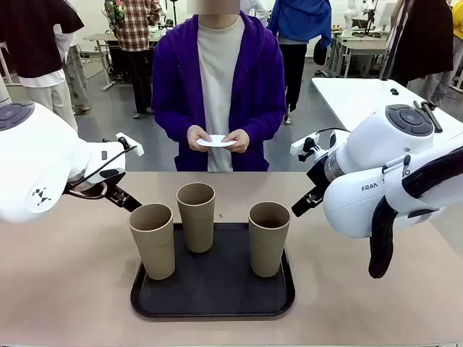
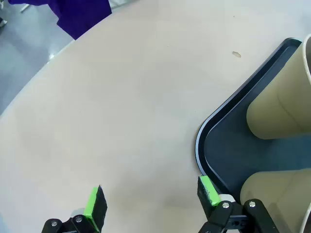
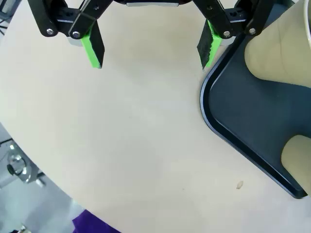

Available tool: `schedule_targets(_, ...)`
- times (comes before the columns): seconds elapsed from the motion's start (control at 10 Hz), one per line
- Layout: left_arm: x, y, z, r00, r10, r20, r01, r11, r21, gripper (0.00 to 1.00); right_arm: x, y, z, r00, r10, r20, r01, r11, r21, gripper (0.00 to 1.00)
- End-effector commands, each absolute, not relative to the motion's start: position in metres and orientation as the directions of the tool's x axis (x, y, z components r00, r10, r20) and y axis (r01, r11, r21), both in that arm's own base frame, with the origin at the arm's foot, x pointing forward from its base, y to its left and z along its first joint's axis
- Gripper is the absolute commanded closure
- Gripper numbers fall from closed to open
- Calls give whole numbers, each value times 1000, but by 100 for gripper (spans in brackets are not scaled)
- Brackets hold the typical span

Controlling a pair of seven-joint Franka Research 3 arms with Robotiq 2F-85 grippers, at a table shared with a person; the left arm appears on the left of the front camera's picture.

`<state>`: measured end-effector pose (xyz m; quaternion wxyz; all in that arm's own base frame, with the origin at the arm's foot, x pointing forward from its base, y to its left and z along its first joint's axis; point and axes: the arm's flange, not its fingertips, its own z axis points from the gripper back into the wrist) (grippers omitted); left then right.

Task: Place coasters on the table and set cups on them.
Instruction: Pick up one Reusable plastic cup and place it on a coaster set by the human.

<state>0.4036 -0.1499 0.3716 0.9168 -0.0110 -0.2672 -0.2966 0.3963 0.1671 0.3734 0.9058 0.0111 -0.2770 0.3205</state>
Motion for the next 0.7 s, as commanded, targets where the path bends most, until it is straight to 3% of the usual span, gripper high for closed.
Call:
schedule_targets(0.0,404,-150,372,681,-538,496,550,824,139,0,396,167,373,641,574,509,-587,794,-157,0)
schedule_targets(0.6,404,-150,372,681,-538,496,550,824,139,0,396,167,373,641,574,509,-587,794,-157,0)
